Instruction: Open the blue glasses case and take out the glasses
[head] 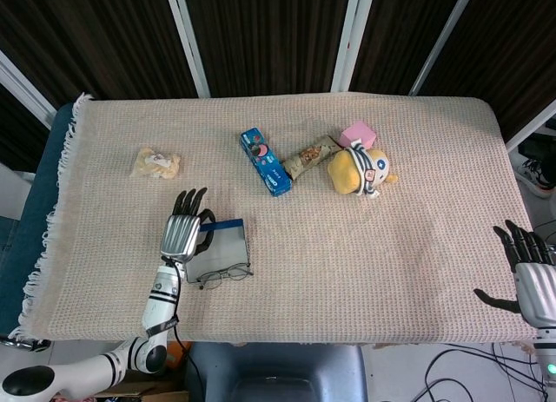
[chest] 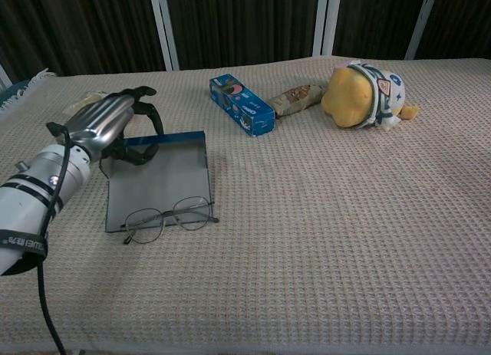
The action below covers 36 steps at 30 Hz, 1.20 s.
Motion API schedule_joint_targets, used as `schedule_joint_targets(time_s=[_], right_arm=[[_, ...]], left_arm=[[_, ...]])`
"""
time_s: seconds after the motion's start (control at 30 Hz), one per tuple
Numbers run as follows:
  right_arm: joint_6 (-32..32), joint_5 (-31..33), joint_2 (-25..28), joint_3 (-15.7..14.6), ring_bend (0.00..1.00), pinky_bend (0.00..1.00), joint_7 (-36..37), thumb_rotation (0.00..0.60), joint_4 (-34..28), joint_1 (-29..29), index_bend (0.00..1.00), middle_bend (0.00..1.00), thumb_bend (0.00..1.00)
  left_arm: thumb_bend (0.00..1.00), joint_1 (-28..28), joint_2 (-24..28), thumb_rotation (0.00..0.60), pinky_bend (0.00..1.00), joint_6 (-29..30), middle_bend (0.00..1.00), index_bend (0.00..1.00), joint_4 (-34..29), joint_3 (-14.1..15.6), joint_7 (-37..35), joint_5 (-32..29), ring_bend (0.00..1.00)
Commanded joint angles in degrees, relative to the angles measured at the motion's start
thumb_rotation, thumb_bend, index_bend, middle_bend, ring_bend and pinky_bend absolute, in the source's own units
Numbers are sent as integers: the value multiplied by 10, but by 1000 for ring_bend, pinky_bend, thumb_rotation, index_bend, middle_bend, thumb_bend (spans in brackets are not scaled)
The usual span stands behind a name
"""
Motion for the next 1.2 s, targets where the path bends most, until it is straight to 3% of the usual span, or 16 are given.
schedule_joint_targets(time_s=[0.03, 0.27, 0.4, 0.53, 0.63, 0.73, 0.87, 0.93, 1.07, 1.2], right_arm=[[0, -1, 1, 0, 0, 0, 2, 600, 0, 0, 0, 0, 61], [1, 2, 3, 2, 0, 0, 7, 600, 1, -1, 0, 0, 61], [-3, 9, 4, 4, 0, 0, 9, 600, 3, 0, 0, 0, 61], [-5, 12, 4, 6, 0, 0, 9, 600, 4, 1, 0, 0, 61], [-6, 12, 4, 5, 0, 0, 9, 600, 4, 1, 0, 0, 61], [-7, 11, 4, 4, 0, 0, 8, 600, 4, 1, 0, 0, 60], [-5, 8, 4, 3, 0, 0, 8, 600, 3, 0, 0, 0, 61], [-4, 8, 4, 3, 0, 0, 8, 600, 4, 0, 0, 0, 61], [-6, 10, 1, 4, 0, 0, 3, 600, 4, 1, 0, 0, 61], [-8, 7, -3, 1, 0, 0, -8, 600, 2, 3, 0, 0, 61]], left_arm=[[382, -19, -12, 600, 6, -12, 61, 509, 34, -19, -12, -8, 0], [384, -68, -39, 600, 5, -70, 64, 495, 115, -50, -18, -38, 0], [384, -82, -48, 600, 3, -117, 57, 414, 145, -52, 3, -66, 0], [385, -86, -43, 600, 3, -156, 15, 259, 149, -48, 30, -91, 0], [384, -85, -36, 600, 1, -149, 0, 40, 135, -49, 31, -92, 0], [383, -80, -27, 600, 0, -130, 0, 0, 119, -45, 27, -83, 0], [380, -61, 7, 600, 0, -120, 0, 0, 57, -37, 37, -86, 0], [380, -41, 39, 600, 0, -83, 0, 10, -3, -21, 48, -63, 0], [379, 8, 107, 600, 0, -10, 0, 109, -148, 22, 44, -3, 0], [379, 36, 160, 600, 0, -10, 0, 151, -261, 71, 61, 17, 0]])
